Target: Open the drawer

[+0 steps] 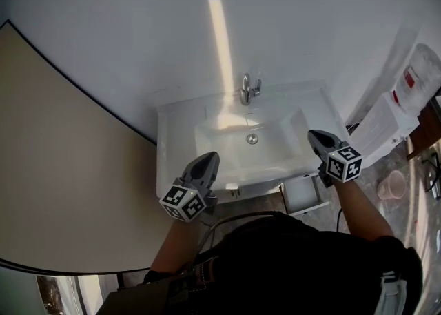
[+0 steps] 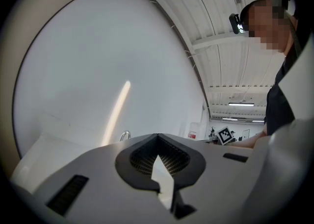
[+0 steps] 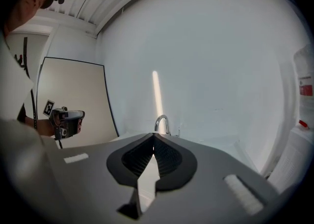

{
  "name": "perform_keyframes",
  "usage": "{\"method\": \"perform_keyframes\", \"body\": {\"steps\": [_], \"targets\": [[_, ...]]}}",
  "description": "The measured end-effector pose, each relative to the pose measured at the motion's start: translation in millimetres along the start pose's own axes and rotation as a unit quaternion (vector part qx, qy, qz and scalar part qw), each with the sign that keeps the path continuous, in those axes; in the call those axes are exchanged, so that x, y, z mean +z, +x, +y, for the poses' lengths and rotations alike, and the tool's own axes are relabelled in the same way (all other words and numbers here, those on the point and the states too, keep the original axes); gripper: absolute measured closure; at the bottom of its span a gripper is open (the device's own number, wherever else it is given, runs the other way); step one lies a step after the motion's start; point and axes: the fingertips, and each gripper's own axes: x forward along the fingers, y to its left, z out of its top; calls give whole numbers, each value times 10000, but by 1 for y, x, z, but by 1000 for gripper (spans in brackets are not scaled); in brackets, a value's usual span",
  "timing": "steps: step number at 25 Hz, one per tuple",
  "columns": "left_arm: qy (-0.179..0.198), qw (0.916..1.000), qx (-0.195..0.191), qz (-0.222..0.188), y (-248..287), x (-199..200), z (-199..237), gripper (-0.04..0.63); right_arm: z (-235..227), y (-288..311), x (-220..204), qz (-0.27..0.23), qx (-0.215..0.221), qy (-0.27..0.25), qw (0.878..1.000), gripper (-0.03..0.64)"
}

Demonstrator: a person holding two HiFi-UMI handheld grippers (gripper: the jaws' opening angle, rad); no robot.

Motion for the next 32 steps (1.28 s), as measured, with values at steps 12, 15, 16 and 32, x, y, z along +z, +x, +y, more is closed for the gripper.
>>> {"method": "perform_keyframes", "body": {"steps": [12, 15, 16, 32], "targets": [[257, 9993, -284, 35, -28, 66, 103, 595, 63, 105, 50, -340, -18, -22, 9994, 615], [323, 9990, -320, 42, -29, 75, 124, 595, 66, 121, 61, -391, -49, 8, 9992, 615], [319, 9990, -326, 46, -29, 78, 131, 595, 66, 126, 63, -402, -69, 20, 9992, 615], [278, 9993, 219, -138, 12, 91, 181, 595, 25, 194, 89, -282, 490, -60, 9984, 615]]}}
